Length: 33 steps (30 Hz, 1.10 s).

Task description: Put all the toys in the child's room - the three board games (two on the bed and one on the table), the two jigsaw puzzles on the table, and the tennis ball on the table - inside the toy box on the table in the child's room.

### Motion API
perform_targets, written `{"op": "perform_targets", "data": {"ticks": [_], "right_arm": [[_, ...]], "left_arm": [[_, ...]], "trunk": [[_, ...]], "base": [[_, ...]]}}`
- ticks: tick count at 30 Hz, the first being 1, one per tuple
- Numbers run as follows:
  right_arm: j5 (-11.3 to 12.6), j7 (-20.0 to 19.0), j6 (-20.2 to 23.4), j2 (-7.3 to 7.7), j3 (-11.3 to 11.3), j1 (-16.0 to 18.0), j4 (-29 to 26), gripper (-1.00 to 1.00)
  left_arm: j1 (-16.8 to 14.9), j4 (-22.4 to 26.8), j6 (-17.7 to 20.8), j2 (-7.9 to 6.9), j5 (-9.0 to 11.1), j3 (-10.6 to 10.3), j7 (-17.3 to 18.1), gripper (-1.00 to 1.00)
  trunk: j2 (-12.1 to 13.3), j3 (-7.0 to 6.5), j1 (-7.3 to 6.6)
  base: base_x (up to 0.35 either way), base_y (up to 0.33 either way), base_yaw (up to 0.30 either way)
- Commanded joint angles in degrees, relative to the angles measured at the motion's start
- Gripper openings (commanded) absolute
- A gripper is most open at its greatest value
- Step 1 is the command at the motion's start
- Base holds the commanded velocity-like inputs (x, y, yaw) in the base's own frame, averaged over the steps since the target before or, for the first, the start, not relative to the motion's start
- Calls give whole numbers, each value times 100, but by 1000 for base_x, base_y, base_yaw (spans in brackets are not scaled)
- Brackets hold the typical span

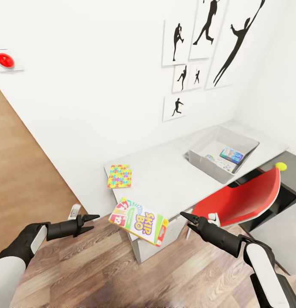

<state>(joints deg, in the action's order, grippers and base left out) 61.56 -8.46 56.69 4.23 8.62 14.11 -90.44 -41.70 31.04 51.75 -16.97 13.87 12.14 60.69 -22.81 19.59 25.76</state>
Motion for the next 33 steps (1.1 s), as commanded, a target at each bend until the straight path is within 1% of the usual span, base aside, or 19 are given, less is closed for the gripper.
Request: {"op": "perform_targets", "data": {"ticks": [1,10,20,33], "right_arm": [[-57,-59,27,-1,9,4,-1,100],[-57,-59,27,-1,1,4,-1,100],[-49,-59,27,-1,0,4,-1,100],[-50,-59,27,-1,0,2,0,100]], "left_arm": [[-5,-2,28,0,2,8,13,100],[-5,-2,28,0,2,8,13,100],[-5,-2,28,1,2,0,9,100],[-5,-2,28,0,2,-1,10,100]], "trunk": [[-11,19,3],[-11,80,3],[-11,87,3],[-11,88,3]], "base": [[0,0,67],[0,-9,50],[0,-182,5],[6,-42,0]]}}
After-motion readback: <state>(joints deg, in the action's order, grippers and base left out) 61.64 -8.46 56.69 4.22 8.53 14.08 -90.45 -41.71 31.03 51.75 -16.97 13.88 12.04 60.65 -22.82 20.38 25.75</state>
